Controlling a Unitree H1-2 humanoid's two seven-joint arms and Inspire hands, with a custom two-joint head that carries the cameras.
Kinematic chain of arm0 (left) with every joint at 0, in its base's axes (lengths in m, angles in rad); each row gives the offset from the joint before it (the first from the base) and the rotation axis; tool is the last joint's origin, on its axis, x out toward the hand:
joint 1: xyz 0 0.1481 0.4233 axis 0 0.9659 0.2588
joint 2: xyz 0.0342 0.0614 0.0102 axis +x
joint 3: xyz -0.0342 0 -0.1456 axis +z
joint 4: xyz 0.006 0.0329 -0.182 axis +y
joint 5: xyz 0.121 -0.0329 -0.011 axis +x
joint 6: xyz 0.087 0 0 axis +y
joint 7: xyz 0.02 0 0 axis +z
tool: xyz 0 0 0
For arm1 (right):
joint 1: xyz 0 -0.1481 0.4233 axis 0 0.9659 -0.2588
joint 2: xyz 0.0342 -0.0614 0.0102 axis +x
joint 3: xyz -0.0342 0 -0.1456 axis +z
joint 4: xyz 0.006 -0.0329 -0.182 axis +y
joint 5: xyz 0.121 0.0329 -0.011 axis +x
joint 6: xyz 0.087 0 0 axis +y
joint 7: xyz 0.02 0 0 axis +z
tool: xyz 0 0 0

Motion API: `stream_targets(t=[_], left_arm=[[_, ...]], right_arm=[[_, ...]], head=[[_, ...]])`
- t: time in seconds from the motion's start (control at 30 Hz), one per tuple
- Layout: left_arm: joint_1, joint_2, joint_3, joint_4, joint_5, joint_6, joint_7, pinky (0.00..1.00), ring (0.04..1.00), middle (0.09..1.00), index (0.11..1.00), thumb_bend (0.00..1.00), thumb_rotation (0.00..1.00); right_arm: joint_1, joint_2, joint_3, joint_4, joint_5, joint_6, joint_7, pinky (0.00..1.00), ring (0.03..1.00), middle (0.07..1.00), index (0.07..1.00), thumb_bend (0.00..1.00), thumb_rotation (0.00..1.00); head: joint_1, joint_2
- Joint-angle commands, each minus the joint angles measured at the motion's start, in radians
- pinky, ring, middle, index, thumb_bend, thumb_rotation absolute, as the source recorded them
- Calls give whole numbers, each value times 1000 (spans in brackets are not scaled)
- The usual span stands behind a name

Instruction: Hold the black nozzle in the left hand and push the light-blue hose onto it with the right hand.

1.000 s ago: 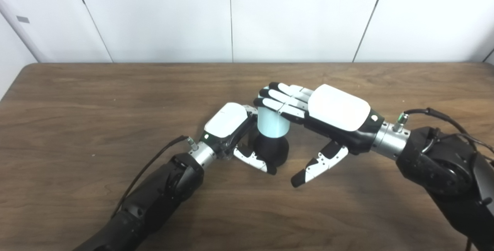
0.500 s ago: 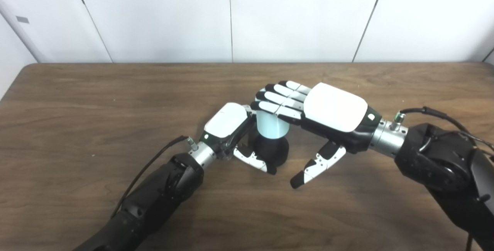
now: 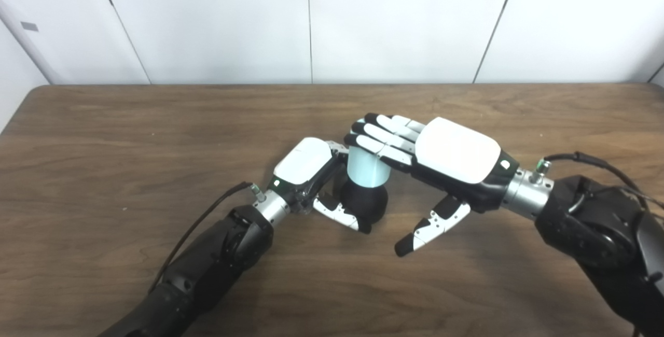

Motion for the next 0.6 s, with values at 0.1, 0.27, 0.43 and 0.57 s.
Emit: stream_targets(t=[0.1,0.27,0.43,0.57], left_arm=[[108,-14,-70,65,18,20,-165,664,626,478,488,526,0],[109,-15,-68,58,13,29,-175,677,631,482,485,526,0],[109,-14,-67,52,7,34,-179,649,629,479,487,526,0],[107,-15,-71,56,14,32,-174,643,630,482,485,526,0]], right_arm=[[58,11,-11,23,-47,32,17,977,1000,1000,1000,709,838],[67,23,-18,30,-53,30,15,990,1000,1000,1000,694,847],[62,23,-14,30,-51,34,26,1000,1000,1000,1000,689,831],[43,15,2,28,-53,19,45,1000,1000,1000,1000,687,824]], head=[[0,2],[1,2],[0,6],[0,6]])
